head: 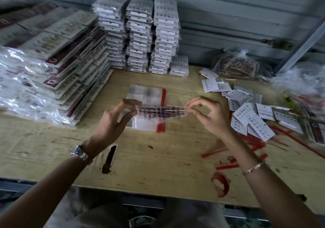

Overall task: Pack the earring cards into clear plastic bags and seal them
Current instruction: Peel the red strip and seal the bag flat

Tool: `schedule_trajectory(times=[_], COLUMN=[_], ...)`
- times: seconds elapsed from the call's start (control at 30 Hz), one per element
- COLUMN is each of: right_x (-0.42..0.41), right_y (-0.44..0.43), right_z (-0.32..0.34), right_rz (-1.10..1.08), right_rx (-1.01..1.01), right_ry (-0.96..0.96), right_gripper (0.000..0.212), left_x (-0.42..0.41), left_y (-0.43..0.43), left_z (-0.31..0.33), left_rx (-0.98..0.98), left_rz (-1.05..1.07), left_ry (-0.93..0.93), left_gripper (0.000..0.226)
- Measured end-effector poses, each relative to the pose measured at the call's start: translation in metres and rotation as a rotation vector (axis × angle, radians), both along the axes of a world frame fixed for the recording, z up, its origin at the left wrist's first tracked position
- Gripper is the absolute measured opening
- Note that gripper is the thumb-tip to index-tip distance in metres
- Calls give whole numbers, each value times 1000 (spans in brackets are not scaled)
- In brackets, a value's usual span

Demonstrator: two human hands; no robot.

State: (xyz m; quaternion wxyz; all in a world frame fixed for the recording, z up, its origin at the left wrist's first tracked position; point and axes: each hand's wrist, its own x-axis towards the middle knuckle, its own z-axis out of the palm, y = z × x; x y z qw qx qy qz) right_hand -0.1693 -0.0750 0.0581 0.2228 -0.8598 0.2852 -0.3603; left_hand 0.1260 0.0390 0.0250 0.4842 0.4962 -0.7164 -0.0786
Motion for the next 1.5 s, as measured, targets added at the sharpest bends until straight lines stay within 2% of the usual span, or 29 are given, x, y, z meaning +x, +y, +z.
schedule_trajectory(times=[0.1,0.2,0.33,0.5,0.67,0.87,0.97,1.07,1.17,1.33,1.5], right_x=[9,9,-5,-20,-31,-30,-25,-25,-26,-22,-13], right_y=[-15,-22,-11,20,47,61,64,67,71,73,69], right_z=[10,20,31,27,0,-20,-24,-28,-35,-40,-31], right_rz=[-107,-114,-26,164,288,316,315,227,108,148,154], right_rx=[106,234,332,438,568,659,748,797,743,692,747], right_ry=[-76,-136,-191,-231,-252,-439,-483,-391,-335,-535,-686], right_gripper=[9,9,10,8,10,13,30,43,34,15,13], left_x=[1,3,1,-8,-22,-36,-39,-40,-42,-43,-44], left_y=[-20,-32,-18,24,58,65,65,68,69,70,59], left_z=[11,21,32,23,-6,-15,-17,-18,-19,-20,-12], left_rx=[36,124,155,189,221,213,224,228,215,212,173], left_rz=[15,-9,-133,-222,-262,-241,-233,-243,-229,-239,-223], left_ry=[152,311,494,654,738,820,869,906,904,956,976], left_gripper=[2,5,13,8,9,10,9,11,19,17,17])
